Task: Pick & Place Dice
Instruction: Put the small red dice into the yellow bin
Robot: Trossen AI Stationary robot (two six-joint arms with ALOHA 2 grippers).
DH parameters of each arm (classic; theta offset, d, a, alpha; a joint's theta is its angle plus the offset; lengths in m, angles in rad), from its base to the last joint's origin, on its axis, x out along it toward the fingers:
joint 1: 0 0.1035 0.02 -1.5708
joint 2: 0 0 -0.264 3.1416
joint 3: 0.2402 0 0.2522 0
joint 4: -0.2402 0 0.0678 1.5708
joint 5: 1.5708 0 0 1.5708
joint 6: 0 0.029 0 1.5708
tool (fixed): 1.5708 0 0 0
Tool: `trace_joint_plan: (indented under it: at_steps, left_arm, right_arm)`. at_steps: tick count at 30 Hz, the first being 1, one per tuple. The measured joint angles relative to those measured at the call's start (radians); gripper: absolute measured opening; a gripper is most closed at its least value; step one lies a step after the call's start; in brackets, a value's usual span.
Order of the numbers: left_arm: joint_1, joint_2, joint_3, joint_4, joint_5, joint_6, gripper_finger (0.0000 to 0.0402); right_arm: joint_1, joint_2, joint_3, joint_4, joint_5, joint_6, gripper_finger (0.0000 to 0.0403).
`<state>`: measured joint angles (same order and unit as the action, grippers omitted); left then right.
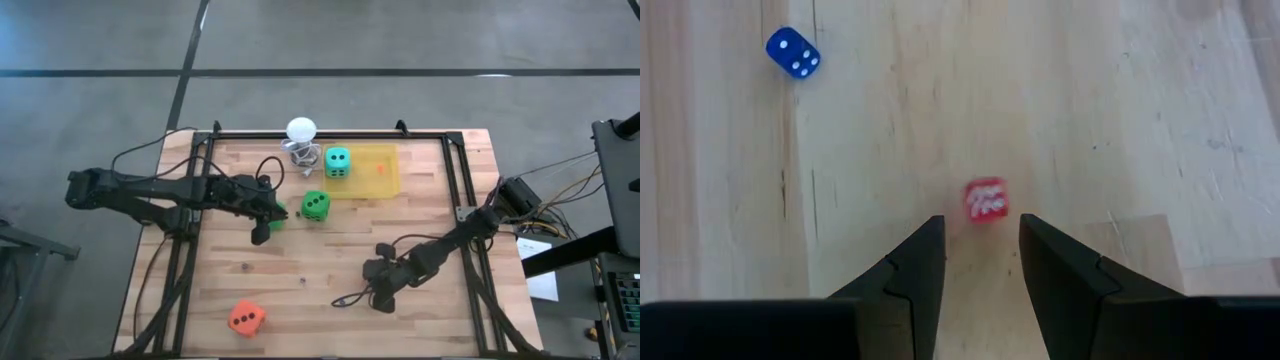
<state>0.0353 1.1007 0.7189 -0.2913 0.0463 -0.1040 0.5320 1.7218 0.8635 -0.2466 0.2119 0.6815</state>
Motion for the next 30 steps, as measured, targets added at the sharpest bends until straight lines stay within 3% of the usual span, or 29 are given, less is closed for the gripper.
trace_joint_plan:
  at_steps: [30]
  left_arm:
    - [-0.001,-0.001,0.000,0.001,0.000,0.001,0.0058]
  right_arm:
    - [-0.036,0.032,0.000,0.057,0.017,-0.068,0.0123]
